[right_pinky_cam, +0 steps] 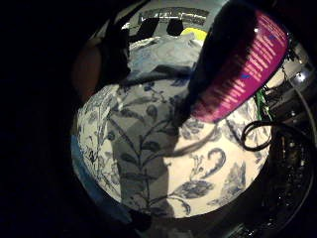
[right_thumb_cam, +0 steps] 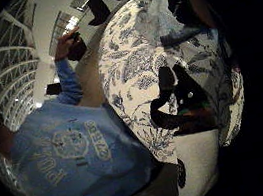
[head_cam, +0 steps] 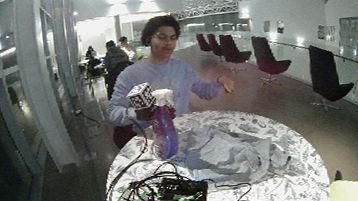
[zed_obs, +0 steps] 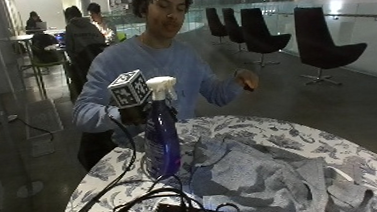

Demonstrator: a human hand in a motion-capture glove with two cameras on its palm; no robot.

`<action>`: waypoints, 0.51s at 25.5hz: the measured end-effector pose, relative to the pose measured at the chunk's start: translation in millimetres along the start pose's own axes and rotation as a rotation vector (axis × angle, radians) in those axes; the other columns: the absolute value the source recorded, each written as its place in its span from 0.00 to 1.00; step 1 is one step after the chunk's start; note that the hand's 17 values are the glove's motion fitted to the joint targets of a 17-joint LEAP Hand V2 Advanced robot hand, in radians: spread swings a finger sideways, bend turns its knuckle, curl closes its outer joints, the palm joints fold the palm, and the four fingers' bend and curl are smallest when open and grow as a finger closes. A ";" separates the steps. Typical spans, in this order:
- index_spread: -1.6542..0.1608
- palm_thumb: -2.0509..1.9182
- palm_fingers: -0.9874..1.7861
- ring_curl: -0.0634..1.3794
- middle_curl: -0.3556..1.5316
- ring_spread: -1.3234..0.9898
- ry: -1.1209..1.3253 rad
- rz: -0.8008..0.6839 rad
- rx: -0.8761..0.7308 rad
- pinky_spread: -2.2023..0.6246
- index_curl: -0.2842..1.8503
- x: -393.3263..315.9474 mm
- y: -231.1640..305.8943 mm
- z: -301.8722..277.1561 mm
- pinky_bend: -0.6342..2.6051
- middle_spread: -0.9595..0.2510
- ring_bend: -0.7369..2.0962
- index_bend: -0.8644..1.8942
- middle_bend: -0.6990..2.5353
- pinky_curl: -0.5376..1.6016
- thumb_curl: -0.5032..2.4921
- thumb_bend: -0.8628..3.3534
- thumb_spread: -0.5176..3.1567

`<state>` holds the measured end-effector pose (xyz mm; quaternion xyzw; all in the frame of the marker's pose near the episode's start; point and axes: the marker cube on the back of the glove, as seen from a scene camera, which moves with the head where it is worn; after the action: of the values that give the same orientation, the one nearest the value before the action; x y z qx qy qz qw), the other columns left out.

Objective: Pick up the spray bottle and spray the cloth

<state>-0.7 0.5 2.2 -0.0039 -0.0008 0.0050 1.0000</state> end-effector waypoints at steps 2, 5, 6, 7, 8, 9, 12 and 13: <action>0.82 0.67 0.67 0.12 0.25 0.57 0.003 0.007 -0.007 0.81 0.18 -0.2 -0.4 1.6 0.28 0.77 0.39 0.40 0.33 0.29 0.22 0.30 0.26; 0.79 0.68 0.65 0.17 0.28 0.57 0.012 0.017 -0.023 0.82 0.21 -0.1 -2.7 4.1 0.28 0.76 0.39 0.39 0.33 0.32 0.23 0.30 0.30; 0.78 0.68 0.65 0.17 0.29 0.57 0.012 0.015 -0.026 0.82 0.22 0.0 -3.4 4.4 0.28 0.76 0.39 0.39 0.33 0.32 0.23 0.30 0.31; 0.78 0.68 0.65 0.18 0.29 0.57 0.011 0.014 -0.027 0.83 0.23 0.0 -4.0 4.6 0.28 0.76 0.39 0.39 0.33 0.33 0.24 0.30 0.32; 0.77 0.69 0.65 0.19 0.30 0.57 0.010 0.013 -0.026 0.83 0.23 -0.1 -4.5 4.9 0.28 0.76 0.39 0.38 0.33 0.33 0.24 0.30 0.33; 0.77 0.69 0.65 0.19 0.30 0.57 0.008 0.013 -0.022 0.83 0.23 -0.1 -5.0 5.3 0.28 0.76 0.39 0.38 0.33 0.34 0.24 0.30 0.34; 0.76 0.69 0.64 0.21 0.31 0.57 0.002 0.021 -0.015 0.83 0.24 1.8 -6.7 6.7 0.28 0.76 0.39 0.36 0.33 0.35 0.25 0.30 0.36; 0.75 0.68 0.63 0.21 0.32 0.57 -0.002 0.024 -0.017 0.84 0.23 3.2 -7.8 6.6 0.28 0.76 0.39 0.35 0.33 0.35 0.25 0.29 0.37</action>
<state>2.7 -7.3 8.9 -0.0125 -0.0019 0.0168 0.9998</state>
